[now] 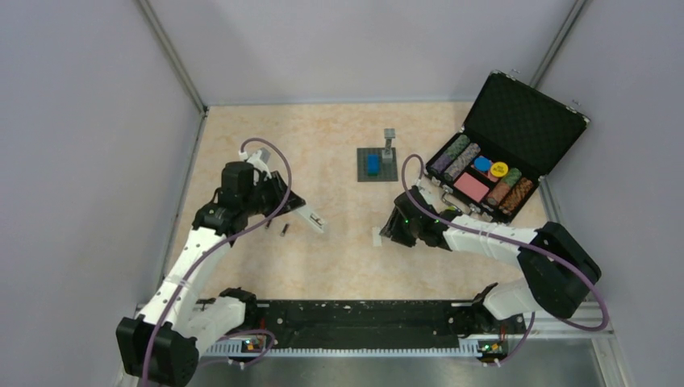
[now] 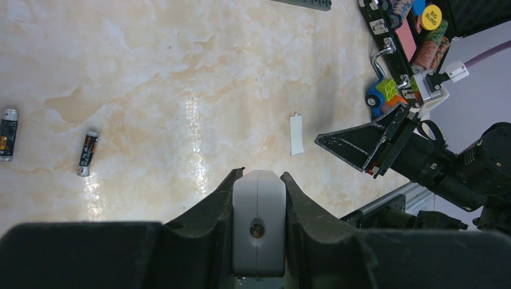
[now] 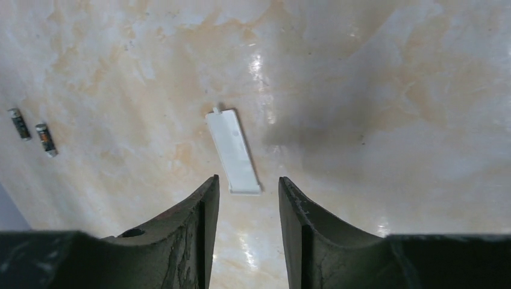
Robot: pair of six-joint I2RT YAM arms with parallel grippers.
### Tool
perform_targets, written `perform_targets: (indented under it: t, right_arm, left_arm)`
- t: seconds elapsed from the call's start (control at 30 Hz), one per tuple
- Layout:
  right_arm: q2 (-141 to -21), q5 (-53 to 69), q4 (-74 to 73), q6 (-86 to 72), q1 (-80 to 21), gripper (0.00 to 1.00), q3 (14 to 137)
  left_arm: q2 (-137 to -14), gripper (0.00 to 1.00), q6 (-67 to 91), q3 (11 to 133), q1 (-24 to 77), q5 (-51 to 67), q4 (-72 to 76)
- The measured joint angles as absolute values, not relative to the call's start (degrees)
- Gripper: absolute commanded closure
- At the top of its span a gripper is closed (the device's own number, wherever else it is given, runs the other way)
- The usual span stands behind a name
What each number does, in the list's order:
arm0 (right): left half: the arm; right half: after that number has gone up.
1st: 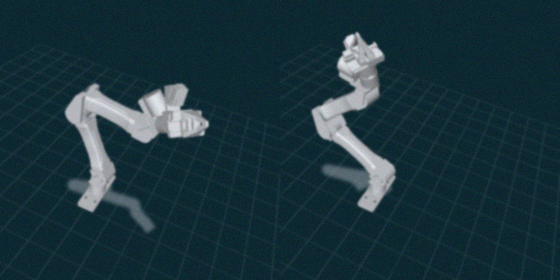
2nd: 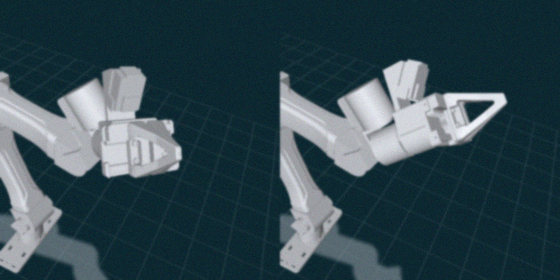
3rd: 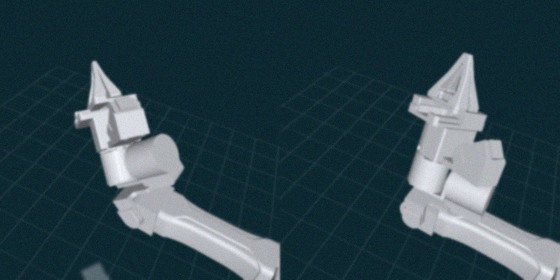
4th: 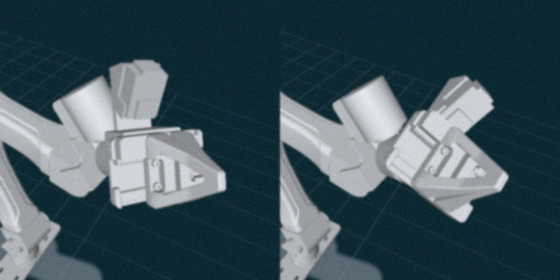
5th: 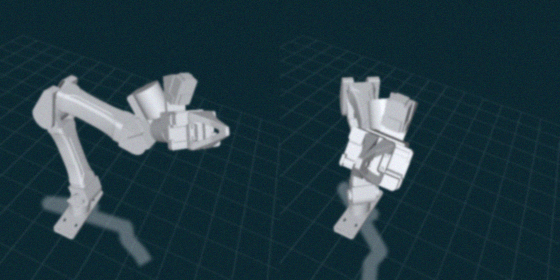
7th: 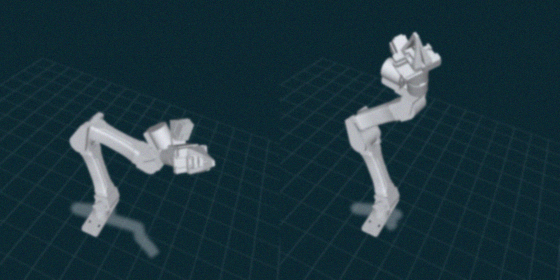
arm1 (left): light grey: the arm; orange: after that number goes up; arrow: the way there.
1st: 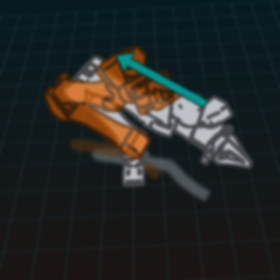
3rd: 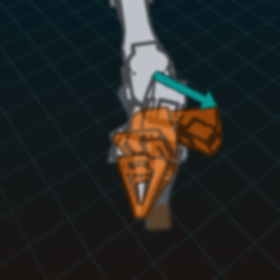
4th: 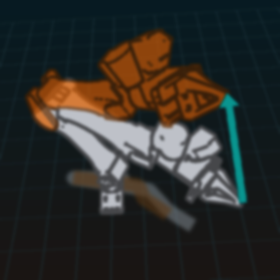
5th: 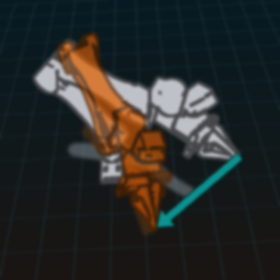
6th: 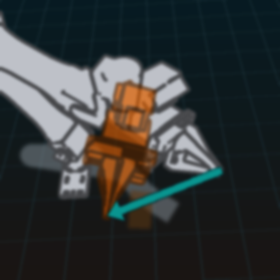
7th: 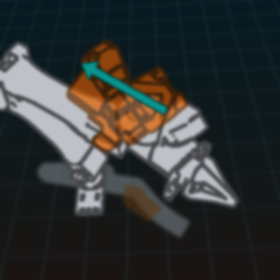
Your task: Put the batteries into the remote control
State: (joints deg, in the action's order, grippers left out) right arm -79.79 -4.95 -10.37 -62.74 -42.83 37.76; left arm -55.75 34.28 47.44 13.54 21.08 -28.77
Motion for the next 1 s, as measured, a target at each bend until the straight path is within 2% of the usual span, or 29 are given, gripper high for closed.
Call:
perform_targets:
  t: [0.13, 0.37, 0.5, 0.73, 1.0]
  right_arm:
    - [-79.79, -7.99, -14.55, -61.21, -42.81, 0.5, 38.0]
    - [-76.82, -10.76, -19.84, -56.1, -43.35, 0.49, 40.86]
    - [-77.62, -12.53, -19.75, -53.06, -48.03, 0.49, 47.55]
    - [-93.65, -13.65, -14.5, -52.99, -57.98, 0.49, 62.02]
    - [-112.62, -18.0, -11.07, -55.33, -64.31, 0.53, 76.03]
  left_arm:
    - [-55.59, 1.0, 34.24, 47.81, 13.54, 19.44, -30.48]
    - [-54.96, 1.0, 33.87, 51.37, 13.56, 15.2, -34.48]
    - [-53.47, 1.0, 33.08, 54.78, 13.56, 10.57, -37.56]
    - [-51.03, 1.0, 31.38, 63.07, 13.56, -5.45, -46.61]
    - [-44.53, 1.0, 31.73, 64.12, 13.56, -23.05, -54.59]
